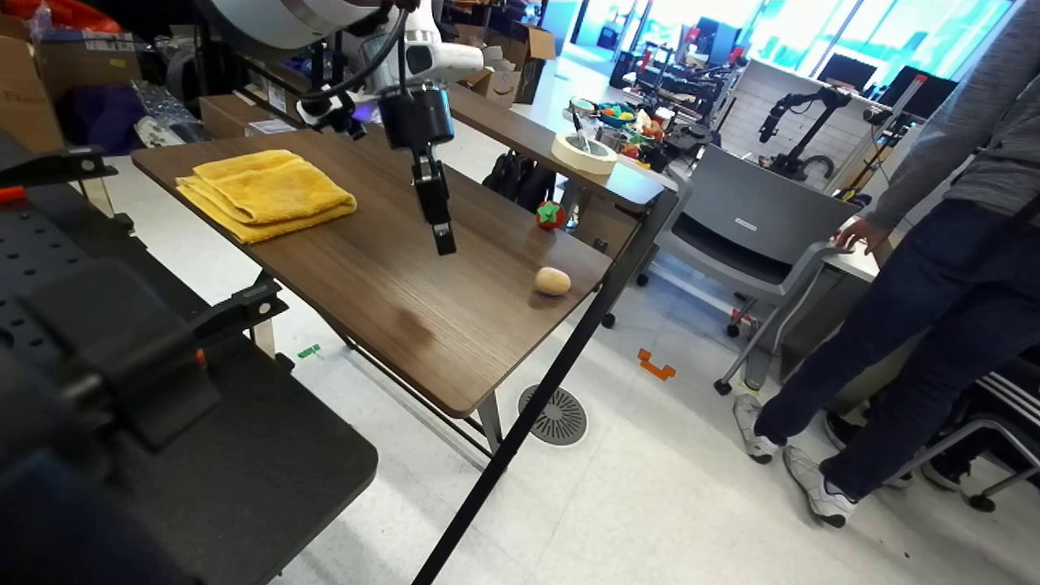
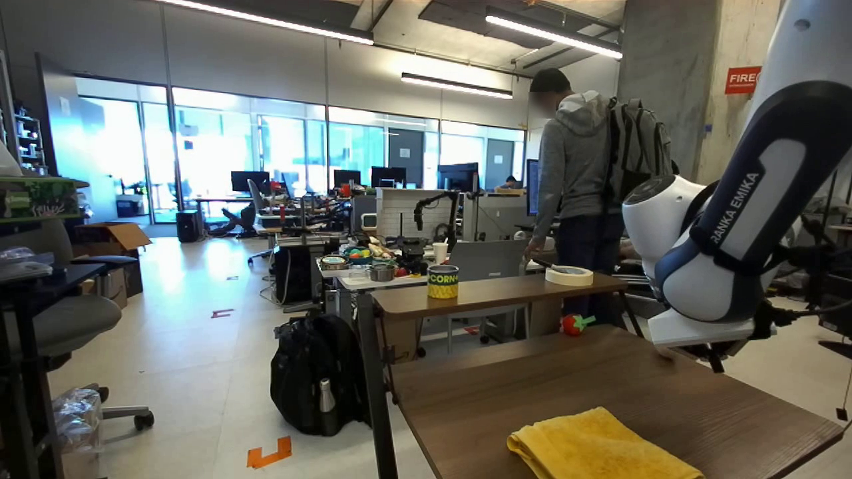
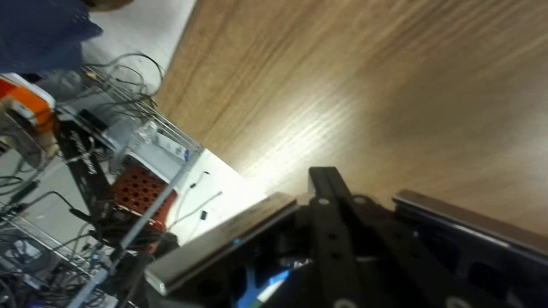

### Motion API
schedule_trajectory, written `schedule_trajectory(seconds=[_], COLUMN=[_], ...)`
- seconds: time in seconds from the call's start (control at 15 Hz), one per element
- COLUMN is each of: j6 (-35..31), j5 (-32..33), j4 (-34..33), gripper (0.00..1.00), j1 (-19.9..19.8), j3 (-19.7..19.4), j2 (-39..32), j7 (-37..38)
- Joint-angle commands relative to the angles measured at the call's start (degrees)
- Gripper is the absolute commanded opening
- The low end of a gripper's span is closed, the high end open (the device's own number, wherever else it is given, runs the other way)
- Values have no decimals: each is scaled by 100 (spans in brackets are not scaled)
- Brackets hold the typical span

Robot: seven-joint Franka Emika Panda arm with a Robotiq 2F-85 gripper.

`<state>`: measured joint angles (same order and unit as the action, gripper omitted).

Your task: Use the towel to clean the table and move the plush toys to the right

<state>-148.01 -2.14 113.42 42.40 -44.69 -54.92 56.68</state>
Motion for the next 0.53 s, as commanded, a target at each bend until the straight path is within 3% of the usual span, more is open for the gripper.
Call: schedule_trajectory(seconds=[0.0,0.13,0.33,0.47], j6=[497,75,-488,-827], j5=[248,324,403,546], j4=[-448,-501,-646,-304], gripper=[26,32,55,68], j1=[-696,-1058,-1486,-1441], j3=[506,872,1517,1800], j2=[70,193,417,880], j7=[169,19,-210,-363])
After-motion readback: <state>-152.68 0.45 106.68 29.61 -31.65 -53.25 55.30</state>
